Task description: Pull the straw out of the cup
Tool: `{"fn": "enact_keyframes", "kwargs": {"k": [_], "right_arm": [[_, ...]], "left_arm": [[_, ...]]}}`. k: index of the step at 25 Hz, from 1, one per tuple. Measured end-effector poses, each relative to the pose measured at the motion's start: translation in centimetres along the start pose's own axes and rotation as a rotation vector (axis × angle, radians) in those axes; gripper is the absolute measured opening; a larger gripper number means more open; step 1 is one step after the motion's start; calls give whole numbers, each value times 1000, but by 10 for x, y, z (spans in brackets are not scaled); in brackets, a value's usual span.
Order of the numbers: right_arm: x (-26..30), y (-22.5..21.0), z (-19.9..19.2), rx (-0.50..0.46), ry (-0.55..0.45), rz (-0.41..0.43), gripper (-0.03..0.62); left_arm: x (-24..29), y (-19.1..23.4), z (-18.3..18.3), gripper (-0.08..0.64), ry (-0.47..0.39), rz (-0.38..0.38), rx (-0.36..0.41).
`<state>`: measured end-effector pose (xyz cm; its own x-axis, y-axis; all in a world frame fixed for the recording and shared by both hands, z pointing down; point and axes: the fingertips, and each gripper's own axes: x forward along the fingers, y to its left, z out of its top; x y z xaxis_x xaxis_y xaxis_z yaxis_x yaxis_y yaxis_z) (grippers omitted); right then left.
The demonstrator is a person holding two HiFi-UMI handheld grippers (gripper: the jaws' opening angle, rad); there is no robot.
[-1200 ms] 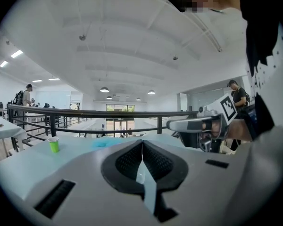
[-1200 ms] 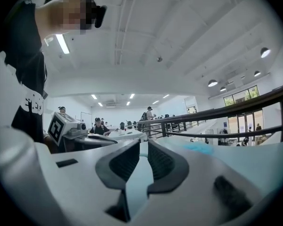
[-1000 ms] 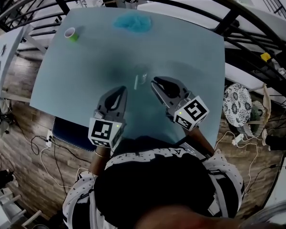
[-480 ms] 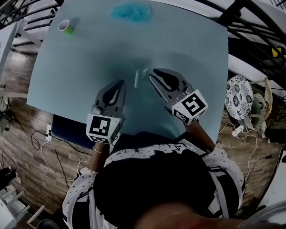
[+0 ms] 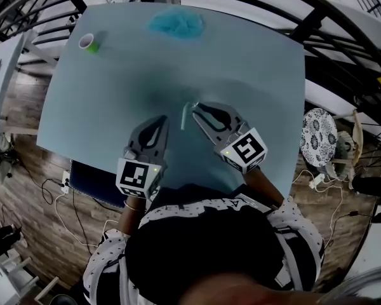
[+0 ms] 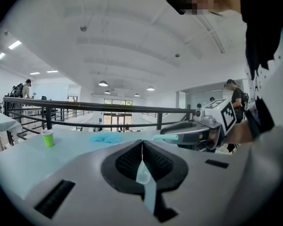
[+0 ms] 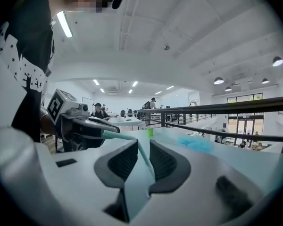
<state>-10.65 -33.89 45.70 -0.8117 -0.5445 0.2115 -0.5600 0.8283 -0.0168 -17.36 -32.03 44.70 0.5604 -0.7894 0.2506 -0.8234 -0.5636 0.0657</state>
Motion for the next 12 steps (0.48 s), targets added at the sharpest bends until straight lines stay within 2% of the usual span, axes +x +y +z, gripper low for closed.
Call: {"fn": "enact_keyframes", "kwargs": {"k": [12], "right_arm": [[10,1,-13,-11,16,14,63]], "left_arm": [[2,2,-9,14,15,2,-8]]}}
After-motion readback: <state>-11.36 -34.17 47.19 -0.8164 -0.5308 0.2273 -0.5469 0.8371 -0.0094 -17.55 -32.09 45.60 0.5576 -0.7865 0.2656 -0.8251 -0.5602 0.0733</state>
